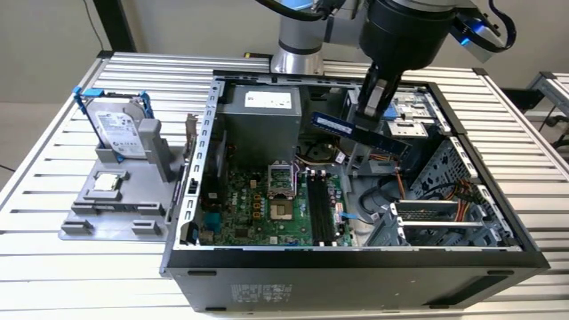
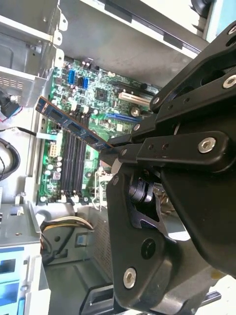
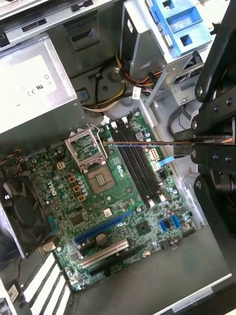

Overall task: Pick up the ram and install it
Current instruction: 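Insert the ram into the slot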

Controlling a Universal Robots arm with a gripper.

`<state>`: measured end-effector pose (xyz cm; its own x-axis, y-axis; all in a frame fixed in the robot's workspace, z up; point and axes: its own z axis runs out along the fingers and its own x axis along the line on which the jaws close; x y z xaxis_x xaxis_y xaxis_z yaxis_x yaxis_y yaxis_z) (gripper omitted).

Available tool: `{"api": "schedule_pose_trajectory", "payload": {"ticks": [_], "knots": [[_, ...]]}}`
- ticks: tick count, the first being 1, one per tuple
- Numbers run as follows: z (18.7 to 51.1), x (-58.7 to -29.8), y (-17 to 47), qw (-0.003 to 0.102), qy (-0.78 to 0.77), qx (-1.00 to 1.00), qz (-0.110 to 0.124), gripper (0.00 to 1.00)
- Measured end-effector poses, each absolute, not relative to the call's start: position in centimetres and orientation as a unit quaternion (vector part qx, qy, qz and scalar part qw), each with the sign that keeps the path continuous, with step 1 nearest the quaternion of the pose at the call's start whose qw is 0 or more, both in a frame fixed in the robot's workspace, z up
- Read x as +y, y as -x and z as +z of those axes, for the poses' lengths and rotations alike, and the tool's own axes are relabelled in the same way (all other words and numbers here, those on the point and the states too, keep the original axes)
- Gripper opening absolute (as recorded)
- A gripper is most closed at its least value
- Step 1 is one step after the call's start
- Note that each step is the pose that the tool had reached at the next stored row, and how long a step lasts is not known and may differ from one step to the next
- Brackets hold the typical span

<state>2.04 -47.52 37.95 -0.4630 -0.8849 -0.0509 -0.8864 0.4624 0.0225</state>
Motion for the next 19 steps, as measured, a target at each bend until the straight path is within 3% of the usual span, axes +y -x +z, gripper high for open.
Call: {"api": "schedule_pose_trajectory", "payload": {"ticks": [19], "knots": [[38.03, -47.55, -2.04, 0.017, 0.479, 0.877, 0.022, 0.0]]}}
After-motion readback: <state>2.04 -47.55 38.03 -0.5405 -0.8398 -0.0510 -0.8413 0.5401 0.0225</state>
